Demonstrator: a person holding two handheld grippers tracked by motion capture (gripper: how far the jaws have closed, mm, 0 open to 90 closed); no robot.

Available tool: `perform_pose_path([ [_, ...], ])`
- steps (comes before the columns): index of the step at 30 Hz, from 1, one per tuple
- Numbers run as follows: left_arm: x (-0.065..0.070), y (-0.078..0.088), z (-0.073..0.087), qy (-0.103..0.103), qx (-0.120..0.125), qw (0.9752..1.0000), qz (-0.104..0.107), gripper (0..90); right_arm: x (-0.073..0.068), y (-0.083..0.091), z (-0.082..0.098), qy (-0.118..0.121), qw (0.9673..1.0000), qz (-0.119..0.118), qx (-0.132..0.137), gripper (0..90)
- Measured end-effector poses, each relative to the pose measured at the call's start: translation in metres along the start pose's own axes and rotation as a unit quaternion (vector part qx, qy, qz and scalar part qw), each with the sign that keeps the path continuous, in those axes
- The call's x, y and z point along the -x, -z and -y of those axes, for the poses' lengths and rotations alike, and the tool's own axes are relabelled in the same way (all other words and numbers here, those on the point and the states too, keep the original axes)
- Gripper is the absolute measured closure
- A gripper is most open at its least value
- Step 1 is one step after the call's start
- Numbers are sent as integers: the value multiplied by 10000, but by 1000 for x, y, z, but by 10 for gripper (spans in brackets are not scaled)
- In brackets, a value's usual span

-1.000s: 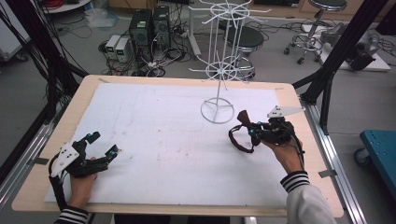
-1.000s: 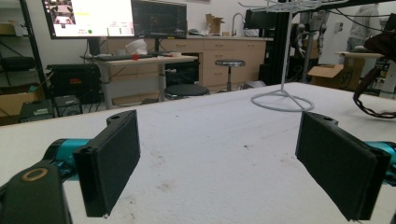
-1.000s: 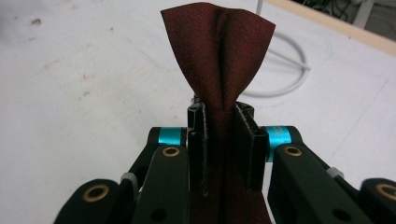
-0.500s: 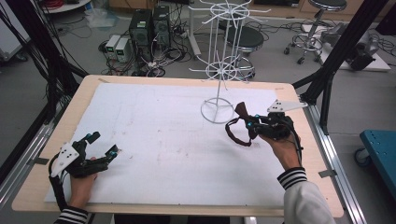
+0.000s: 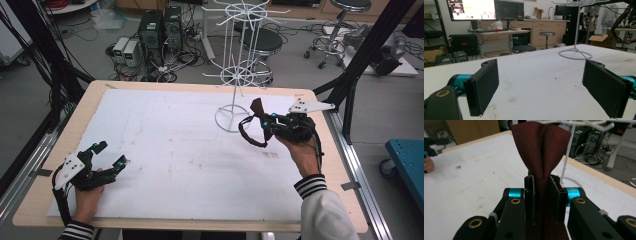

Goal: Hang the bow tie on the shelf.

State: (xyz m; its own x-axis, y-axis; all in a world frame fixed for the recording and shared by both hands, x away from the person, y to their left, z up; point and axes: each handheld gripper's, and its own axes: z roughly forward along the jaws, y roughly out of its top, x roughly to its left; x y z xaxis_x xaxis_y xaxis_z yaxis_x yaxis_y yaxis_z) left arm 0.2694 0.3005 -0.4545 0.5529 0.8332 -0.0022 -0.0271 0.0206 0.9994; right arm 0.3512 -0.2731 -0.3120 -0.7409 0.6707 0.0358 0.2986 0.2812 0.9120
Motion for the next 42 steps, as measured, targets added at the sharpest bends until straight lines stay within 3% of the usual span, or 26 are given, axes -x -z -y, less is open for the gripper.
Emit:
perform_pose_path([
  [8, 0, 0, 0, 6, 1, 10000, -2, 142, -9, -3, -20, 216, 9996, -67, 171, 768],
  [19, 0, 0, 0, 1, -4, 10000, -3, 143, -16, -8, -39, 275, 9988, -116, 380, 768],
  [36, 0, 0, 0, 2, -5, 10000, -2, 143, -18, -18, -61, 314, 9981, -49, 521, 768],
  [42, 0, 0, 0, 4, -5, 10000, -2, 143, -13, -24, -63, 205, 9981, 41, 582, 767],
])
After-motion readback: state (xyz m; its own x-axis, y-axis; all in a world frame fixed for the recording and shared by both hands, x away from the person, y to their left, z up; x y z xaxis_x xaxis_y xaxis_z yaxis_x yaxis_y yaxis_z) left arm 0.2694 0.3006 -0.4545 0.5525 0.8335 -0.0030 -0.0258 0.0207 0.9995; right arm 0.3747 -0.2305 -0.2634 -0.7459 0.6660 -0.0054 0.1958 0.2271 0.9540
